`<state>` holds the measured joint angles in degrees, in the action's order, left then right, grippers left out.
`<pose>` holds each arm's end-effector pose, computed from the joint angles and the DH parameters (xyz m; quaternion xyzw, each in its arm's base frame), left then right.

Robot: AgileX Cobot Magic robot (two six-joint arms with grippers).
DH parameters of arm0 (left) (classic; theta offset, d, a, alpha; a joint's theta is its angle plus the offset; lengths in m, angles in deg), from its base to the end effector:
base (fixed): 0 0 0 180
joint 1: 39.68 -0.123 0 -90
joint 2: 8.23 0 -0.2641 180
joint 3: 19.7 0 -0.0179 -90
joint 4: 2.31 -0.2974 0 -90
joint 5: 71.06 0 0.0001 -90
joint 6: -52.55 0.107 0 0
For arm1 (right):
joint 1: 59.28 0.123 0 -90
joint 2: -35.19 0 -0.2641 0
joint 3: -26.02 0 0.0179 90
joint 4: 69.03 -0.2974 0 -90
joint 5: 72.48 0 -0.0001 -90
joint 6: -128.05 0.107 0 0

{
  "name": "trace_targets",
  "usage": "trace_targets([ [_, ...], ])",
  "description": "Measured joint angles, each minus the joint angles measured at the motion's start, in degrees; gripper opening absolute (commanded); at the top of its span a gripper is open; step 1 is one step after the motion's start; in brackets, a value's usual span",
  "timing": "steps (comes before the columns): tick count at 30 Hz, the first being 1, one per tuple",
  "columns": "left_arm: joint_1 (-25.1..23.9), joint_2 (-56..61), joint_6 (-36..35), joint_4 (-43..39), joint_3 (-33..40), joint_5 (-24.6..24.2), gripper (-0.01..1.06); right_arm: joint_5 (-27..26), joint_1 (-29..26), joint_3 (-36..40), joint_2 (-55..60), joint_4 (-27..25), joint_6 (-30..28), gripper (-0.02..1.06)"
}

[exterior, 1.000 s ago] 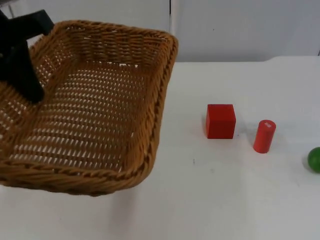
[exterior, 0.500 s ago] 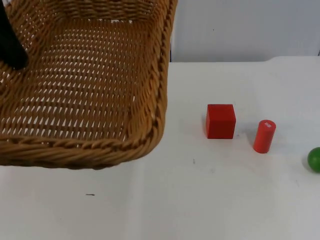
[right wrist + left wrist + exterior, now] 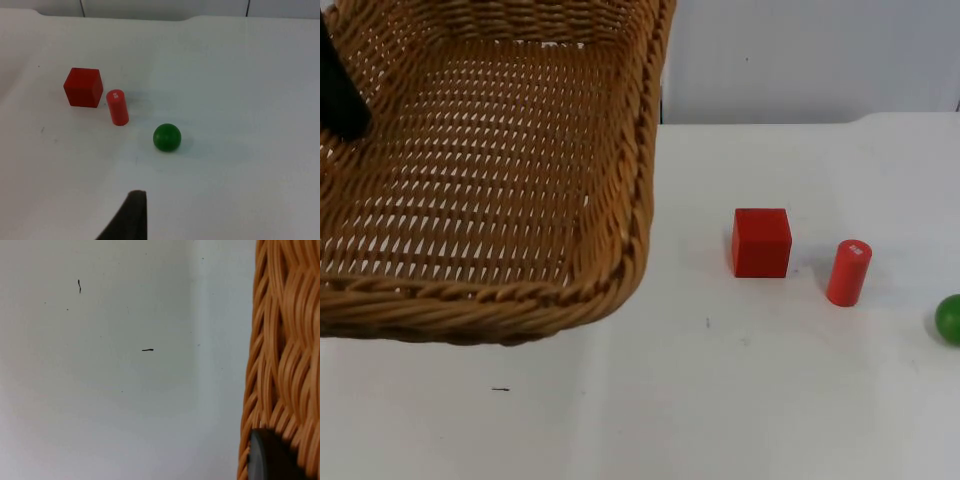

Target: Pick up the basket with the left hand and place the object to the left of the red cylinder into the basket with the right hand.

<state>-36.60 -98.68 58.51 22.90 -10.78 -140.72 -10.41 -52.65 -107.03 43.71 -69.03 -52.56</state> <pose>0.3175 -0.0599 0.2607 0.0208 0.9728 -0.2085 0.0986 0.0680 0.0079 0.2959 -0.0540 0.8534 0.0272 0.5178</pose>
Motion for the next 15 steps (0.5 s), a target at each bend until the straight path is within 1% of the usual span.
trace_targets([
  [10,0.00,0.00,0.00,0.00,0.00,0.00,0.00,0.00,0.00,0.00,0.00,-0.73,0.00,1.05],
  [11,0.00,0.00,0.00,0.00,0.00,0.00,0.00,0.00,0.00,0.00,0.00,-1.44,0.00,1.05],
  [13,0.00,0.00,0.00,0.10,0.00,0.00,0.00,0.00,0.00,0.00,0.00,-4.51,0.00,1.05],
  [14,0.00,0.00,0.00,0.10,0.00,0.00,0.00,0.00,0.00,0.00,0.00,-4.51,0.00,1.05],
  [15,0.00,0.00,0.00,0.10,0.00,0.00,0.00,0.00,0.00,0.00,0.00,-6.06,0.00,1.05],
])
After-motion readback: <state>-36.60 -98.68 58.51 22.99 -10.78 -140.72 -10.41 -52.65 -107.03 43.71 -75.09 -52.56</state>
